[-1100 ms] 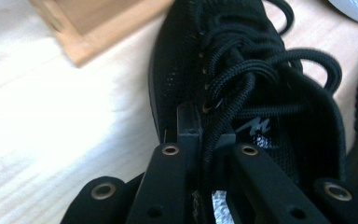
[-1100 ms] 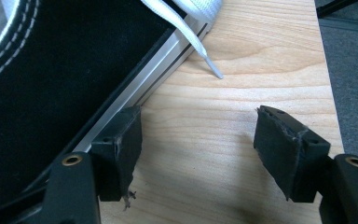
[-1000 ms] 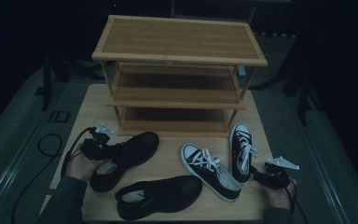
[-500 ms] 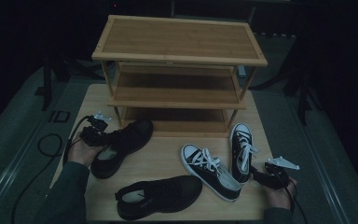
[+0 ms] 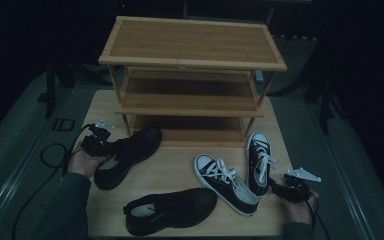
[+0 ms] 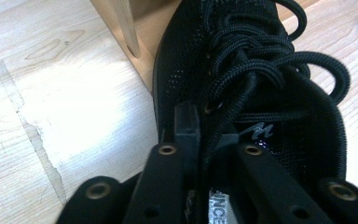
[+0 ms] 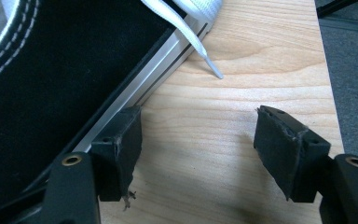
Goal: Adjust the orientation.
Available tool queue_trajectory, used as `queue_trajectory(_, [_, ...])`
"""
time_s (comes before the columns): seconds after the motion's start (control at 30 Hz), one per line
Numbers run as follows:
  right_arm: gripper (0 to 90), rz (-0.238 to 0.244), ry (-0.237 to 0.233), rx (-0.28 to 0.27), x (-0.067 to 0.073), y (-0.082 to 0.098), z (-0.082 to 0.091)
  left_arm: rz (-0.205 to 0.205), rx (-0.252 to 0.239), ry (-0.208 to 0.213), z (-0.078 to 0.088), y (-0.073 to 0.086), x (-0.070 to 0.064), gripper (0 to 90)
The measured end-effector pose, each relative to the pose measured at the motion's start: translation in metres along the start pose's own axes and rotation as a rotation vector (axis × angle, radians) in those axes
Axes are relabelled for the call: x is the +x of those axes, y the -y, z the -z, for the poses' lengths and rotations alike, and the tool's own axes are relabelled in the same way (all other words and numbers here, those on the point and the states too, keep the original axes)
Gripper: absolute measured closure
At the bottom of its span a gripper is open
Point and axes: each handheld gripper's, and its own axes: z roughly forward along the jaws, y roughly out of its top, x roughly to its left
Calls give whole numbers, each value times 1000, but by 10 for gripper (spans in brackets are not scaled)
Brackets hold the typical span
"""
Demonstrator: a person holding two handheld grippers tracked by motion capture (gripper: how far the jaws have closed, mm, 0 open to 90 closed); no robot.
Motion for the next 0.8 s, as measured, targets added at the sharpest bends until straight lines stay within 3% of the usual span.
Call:
queue_trajectory(0.07, [320,0,0,0,0,0,0,2,7,11,1,0,-1,744])
queue_trajectory(0.33, [319,0,0,0,0,0,0,8,22,-15,11,2,-5,554])
queue_trajectory(0.57, [319,0,0,0,0,0,0,-5,-15,-25,29,5,-13,509])
queue_trajectory(0.8, [318,1,0,0,0,0,0,-6,-34,-30,35,7,-13,472])
